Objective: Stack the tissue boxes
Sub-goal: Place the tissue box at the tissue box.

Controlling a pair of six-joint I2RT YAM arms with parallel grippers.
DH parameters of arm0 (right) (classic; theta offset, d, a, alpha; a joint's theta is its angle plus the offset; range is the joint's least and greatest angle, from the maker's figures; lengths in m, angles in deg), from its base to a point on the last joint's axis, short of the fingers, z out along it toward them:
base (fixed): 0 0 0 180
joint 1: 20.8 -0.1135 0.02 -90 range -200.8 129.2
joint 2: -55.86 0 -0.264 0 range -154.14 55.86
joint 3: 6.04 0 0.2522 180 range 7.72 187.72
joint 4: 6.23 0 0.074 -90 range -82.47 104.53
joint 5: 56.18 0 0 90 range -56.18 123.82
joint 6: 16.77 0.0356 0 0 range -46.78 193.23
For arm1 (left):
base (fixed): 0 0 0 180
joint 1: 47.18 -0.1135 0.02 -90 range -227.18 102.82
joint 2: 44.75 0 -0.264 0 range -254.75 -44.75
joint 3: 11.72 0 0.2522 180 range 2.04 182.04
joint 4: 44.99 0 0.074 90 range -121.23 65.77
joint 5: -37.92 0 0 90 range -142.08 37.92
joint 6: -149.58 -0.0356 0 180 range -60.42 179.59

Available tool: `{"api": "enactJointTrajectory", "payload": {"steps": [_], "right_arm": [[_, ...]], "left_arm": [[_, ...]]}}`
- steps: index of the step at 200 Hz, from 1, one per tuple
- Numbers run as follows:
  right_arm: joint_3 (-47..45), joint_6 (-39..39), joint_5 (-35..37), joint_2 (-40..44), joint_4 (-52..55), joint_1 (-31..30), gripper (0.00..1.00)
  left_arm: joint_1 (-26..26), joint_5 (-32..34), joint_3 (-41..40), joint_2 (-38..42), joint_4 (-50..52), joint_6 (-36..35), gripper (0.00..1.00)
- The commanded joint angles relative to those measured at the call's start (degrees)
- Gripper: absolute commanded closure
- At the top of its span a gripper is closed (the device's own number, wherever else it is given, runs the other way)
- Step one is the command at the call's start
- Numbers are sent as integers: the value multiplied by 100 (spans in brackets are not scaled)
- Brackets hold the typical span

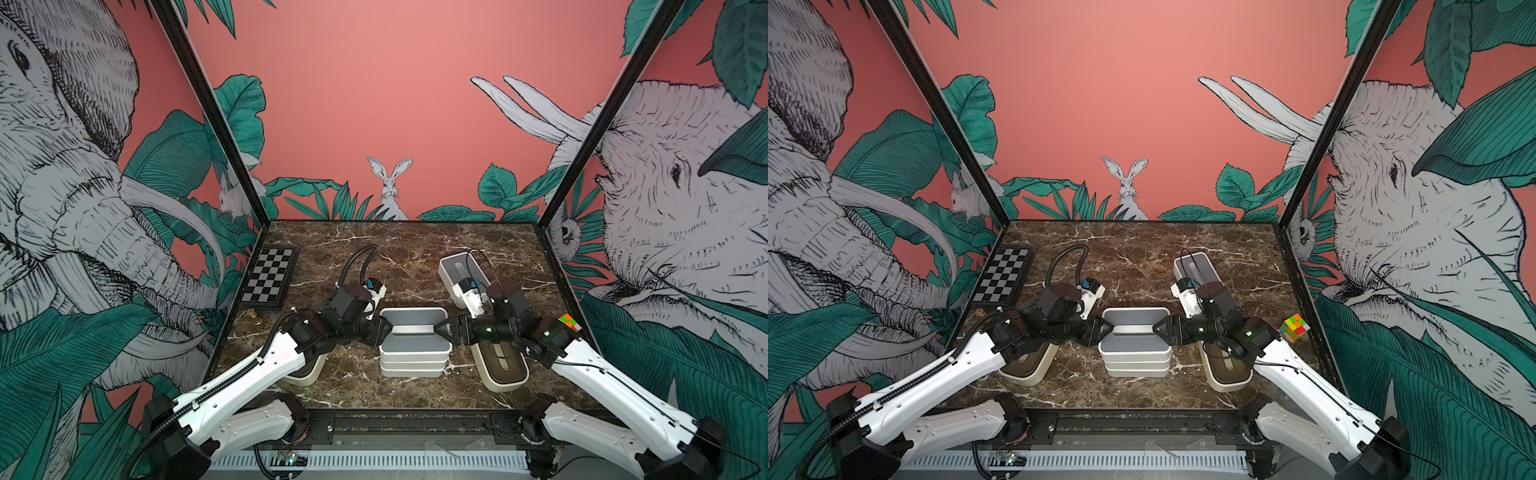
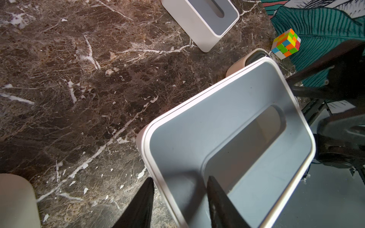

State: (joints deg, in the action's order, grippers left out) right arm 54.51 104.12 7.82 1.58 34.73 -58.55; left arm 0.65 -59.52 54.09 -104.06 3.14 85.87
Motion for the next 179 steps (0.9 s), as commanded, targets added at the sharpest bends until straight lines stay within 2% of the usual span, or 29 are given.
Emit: {"api": "enactJointTrajectory", "payload": {"steps": [1,38,116,179], "right_arm": [[2,-31,118,78,-149,-38,29],[35,-66,130,40,-137,-38,27],[182,-215,340,119,154,-39,23],[226,-250,411,200,213,-35,21]], "left_arm": [[-15,51,144,30,-52,-64,54],[-15,126,217,-81,13,-18,54],[-23,265,95,210,19,16,51],[-28,-96,16,160,-179,105,51]]}}
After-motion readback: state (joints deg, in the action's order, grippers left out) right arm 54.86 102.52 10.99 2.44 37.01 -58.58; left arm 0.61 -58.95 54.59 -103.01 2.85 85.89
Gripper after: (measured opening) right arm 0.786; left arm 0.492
